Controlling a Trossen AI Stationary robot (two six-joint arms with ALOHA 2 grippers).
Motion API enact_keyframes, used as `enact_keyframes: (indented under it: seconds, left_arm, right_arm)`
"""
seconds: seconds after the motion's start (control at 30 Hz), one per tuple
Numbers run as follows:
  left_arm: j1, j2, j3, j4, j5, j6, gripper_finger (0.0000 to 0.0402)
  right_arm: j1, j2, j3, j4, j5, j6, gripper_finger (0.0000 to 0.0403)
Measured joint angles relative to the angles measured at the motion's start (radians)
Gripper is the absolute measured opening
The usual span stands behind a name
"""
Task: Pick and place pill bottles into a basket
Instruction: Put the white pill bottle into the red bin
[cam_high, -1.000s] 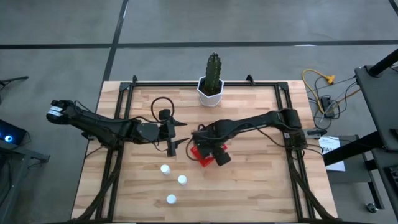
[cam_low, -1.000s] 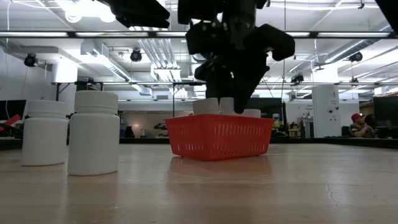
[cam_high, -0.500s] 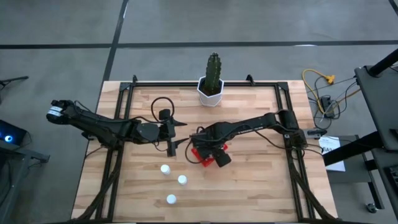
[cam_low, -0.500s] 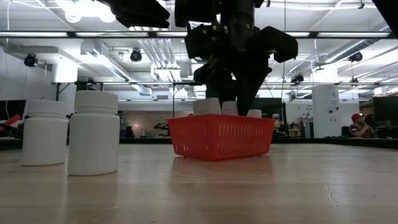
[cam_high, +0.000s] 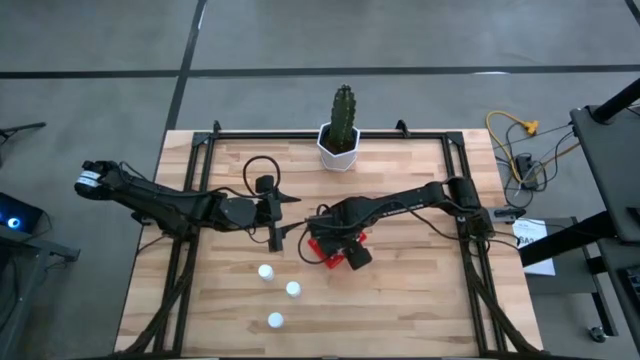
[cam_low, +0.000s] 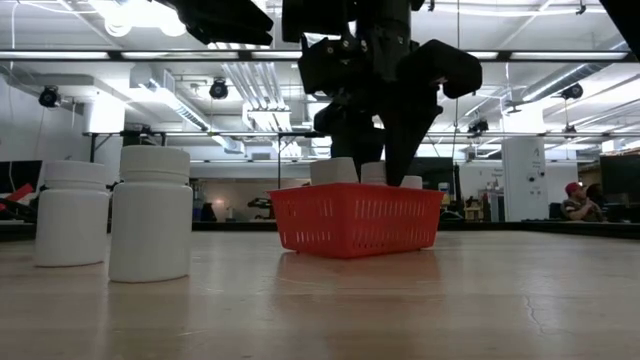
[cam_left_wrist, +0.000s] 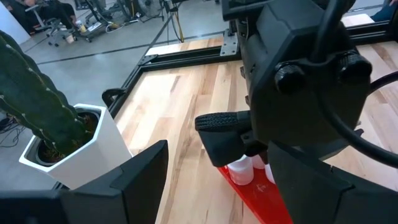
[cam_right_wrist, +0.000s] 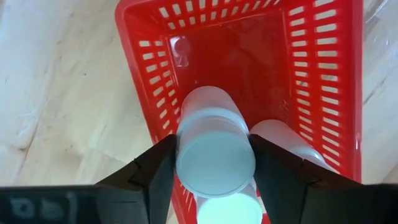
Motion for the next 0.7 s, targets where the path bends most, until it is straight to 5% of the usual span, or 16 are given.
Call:
enact_keyframes:
  seconds: [0.7]
  left_arm:
    - [0.000, 0.000, 0.000, 0.000, 0.000, 0.000, 0.0258]
  right_arm:
    - [0.000, 0.000, 0.002, -0.002, -0.053, 0.023, 0.0220]
